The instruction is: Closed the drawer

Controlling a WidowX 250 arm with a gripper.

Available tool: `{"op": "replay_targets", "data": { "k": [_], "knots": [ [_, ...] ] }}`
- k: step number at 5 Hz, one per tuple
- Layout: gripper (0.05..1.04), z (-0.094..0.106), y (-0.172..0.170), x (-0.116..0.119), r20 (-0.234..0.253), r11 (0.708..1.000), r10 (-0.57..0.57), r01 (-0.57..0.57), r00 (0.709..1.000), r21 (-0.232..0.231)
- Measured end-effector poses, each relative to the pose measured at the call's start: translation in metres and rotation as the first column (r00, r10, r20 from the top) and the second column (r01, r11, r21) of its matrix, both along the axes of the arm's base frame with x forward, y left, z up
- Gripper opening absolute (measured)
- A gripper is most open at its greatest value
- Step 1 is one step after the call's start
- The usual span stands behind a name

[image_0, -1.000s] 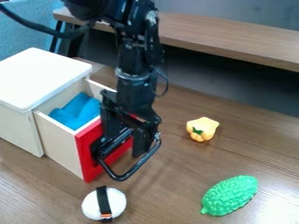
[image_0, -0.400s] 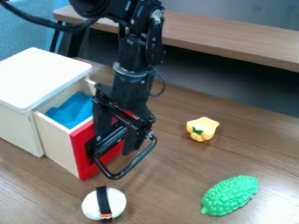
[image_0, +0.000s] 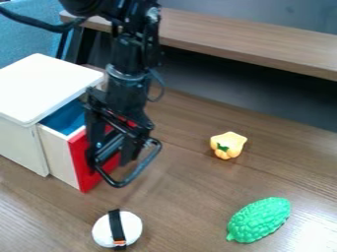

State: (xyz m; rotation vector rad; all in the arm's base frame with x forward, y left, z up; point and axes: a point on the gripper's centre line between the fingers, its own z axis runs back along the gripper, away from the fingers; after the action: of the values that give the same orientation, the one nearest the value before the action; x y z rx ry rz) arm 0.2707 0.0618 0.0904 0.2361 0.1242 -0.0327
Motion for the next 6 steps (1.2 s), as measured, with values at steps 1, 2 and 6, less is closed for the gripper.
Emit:
{"op": "replay_targets", "data": {
  "k": [1, 2, 6],
  "knots": [
    [0.997, -0.003, 0.008, 0.001, -0.019, 1.0, 0.022, -0.022, 1.0, 0.005],
    [0.998, -0.005, 0.02, 0.006, -0.032, 0.999, 0.05, -0.05, 0.998, 0.005],
    [0.998, -0.006, 0.055, 0.003, -0.089, 0.984, 0.119, -0.106, 0.989, 0.146]
  ]
}}
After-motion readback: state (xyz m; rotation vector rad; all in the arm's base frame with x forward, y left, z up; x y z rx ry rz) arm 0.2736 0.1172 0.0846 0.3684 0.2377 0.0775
